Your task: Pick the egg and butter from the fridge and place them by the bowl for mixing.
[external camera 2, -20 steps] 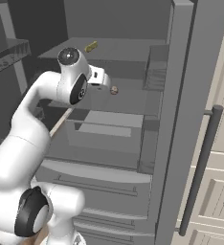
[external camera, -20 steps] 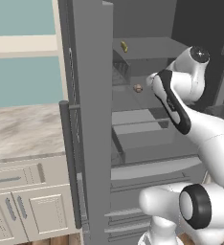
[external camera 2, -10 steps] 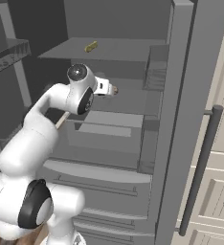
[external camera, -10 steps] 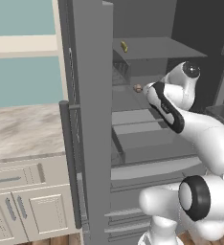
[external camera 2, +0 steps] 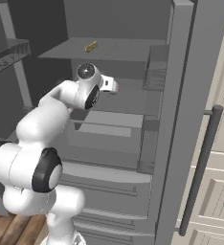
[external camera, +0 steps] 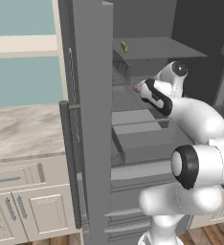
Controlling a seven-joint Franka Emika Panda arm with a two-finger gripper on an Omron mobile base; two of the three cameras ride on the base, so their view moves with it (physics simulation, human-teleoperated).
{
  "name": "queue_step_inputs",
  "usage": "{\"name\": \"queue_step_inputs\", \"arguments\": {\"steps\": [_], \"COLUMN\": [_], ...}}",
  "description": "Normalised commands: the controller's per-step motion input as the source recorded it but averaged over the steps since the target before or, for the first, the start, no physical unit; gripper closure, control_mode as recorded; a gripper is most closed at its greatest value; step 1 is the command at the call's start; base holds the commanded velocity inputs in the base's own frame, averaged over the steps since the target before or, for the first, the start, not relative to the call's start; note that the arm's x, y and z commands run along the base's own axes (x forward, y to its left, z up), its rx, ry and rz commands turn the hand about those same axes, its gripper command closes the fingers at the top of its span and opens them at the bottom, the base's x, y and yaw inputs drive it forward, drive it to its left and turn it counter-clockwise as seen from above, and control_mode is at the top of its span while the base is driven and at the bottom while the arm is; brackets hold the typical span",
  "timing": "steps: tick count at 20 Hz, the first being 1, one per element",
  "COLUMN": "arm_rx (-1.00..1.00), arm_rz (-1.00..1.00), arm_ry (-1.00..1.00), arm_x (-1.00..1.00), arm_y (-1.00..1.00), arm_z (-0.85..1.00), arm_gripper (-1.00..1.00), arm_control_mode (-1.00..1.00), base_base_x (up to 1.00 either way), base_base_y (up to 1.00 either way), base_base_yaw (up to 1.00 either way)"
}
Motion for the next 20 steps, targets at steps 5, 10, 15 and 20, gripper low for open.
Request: {"name": "queue_step_inputs", "arguments": {"steps": [5, 10, 15, 20], "arm_rx": [0.01, 0.01, 0.00, 0.00], "arm_rz": [0.00, 0.00, 0.00, 0.00], "arm_ry": [0.00, 0.00, 0.00, 0.00], "arm_x": [0.40, 0.36, 0.51, 0.59], "arm_y": [-0.11, -0.09, 0.00, 0.00], "arm_z": [-0.26, -0.33, -0.20, -0.09], "arm_gripper": [-1.00, -1.00, -1.00, -1.00], "arm_control_mode": [-1.00, -1.00, -1.00, -1.00], "base_base_x": [0.00, 0.00, 0.00, 0.00], "base_base_y": [0.00, 0.00, 0.00, 0.00], "base_base_yaw": [0.00, 0.00, 0.00, 0.00]}}
